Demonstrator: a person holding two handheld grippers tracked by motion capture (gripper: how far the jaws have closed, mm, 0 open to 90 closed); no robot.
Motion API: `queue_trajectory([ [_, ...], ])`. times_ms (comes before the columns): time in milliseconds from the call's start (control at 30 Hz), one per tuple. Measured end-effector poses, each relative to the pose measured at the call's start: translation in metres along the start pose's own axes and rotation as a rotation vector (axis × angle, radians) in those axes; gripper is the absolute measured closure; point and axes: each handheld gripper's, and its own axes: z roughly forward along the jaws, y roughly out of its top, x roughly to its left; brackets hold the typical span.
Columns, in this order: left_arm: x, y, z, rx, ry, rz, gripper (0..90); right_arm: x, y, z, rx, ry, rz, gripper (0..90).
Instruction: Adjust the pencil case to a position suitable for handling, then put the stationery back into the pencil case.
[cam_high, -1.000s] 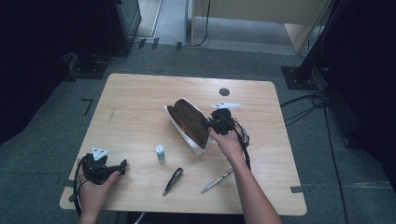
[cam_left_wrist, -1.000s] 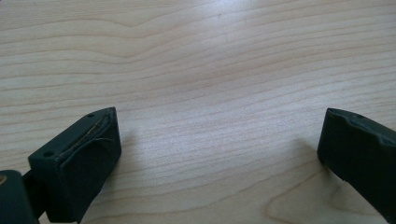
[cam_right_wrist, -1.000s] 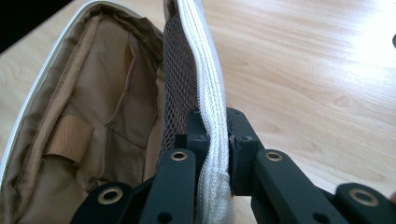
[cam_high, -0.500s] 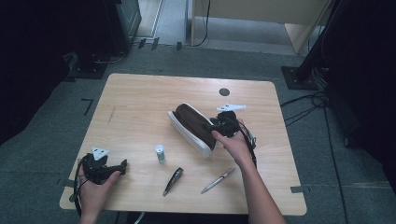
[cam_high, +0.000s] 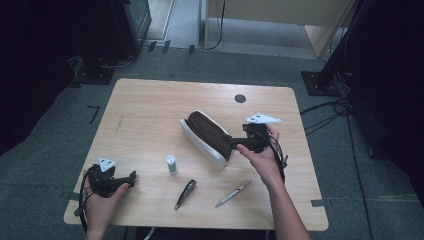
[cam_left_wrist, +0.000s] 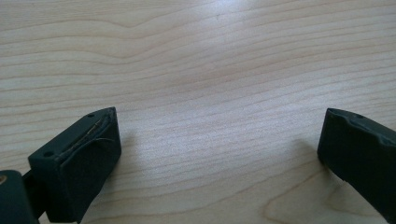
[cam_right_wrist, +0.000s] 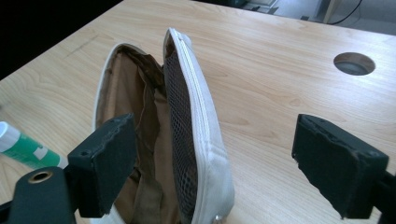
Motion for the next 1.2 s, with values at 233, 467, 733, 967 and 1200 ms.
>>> queue_trajectory([
  [233,-0.002,-0.001,-0.002,-0.009,0.007,0.021,0.0,0.01,-0.006,-0.02,-0.033,-0.01,-0.005,12.4],
  [467,-0.011,0.0,-0.011,-0.049,-0.03,0.026,12.2,0.02,-0.015,-0.031,-0.049,0.012,0.003,13.5],
  [733,-0.04,0.003,-0.017,-0.087,-0.222,0.072,21.0,0.025,-0.029,-0.025,-0.043,0.056,0.037,18.9],
  [967,-0.069,0.011,-0.007,-0.072,-0.364,0.13,30.4,0.029,-0.032,-0.022,-0.045,0.077,0.036,22.9],
  [1200,-0.092,0.016,0.003,-0.055,-0.385,0.195,37.4,0.033,-0.033,-0.022,-0.053,0.099,0.03,25.2],
])
